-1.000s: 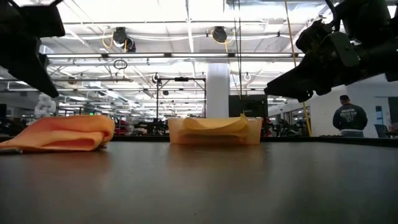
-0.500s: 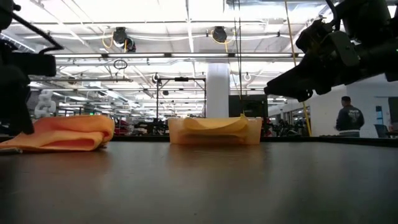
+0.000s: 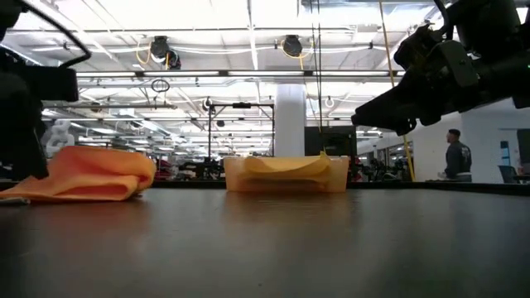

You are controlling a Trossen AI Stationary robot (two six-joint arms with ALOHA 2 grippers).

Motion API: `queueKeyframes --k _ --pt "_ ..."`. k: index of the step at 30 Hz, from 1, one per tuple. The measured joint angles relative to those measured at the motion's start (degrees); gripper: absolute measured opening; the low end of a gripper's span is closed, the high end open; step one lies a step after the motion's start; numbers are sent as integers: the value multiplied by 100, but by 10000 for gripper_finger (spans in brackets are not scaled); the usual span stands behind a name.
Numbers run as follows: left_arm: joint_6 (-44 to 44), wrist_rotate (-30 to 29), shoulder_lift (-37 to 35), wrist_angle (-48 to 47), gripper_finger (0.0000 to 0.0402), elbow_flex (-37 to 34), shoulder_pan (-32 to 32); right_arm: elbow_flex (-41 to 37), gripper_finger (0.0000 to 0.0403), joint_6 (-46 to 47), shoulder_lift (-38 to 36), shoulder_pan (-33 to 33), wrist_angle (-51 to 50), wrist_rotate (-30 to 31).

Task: Fold microfiber towels
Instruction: Fold the orange microfiber towel

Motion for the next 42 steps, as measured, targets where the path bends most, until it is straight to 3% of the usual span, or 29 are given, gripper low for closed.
queueKeyframes --k 5,9,12,15,30,38,42 --pt "532 210 250 255 137 0 122 0 132 1 2 82 631 -603" --pt "877 359 520 351 79 0 344 23 132 -325 0 310 1294 -751" --pt "1382 551 625 618 17 13 548 254 132 -680 1 430 1149 -749" --pt "1823 539 632 568 8 301 706 669 132 -907 56 490 632 -751" --pt "4434 210 1075 -634 1 3354 778 2833 133 -1941 1889 133 -228 -917" --pt "5280 536 2022 -1411 1 4981 533 3747 161 -1823 2861 -321 -265 -1948" --pt "5496 564 2513 -1912 1 5830 303 4175 179 -1968 3252 -381 -324 -2115"
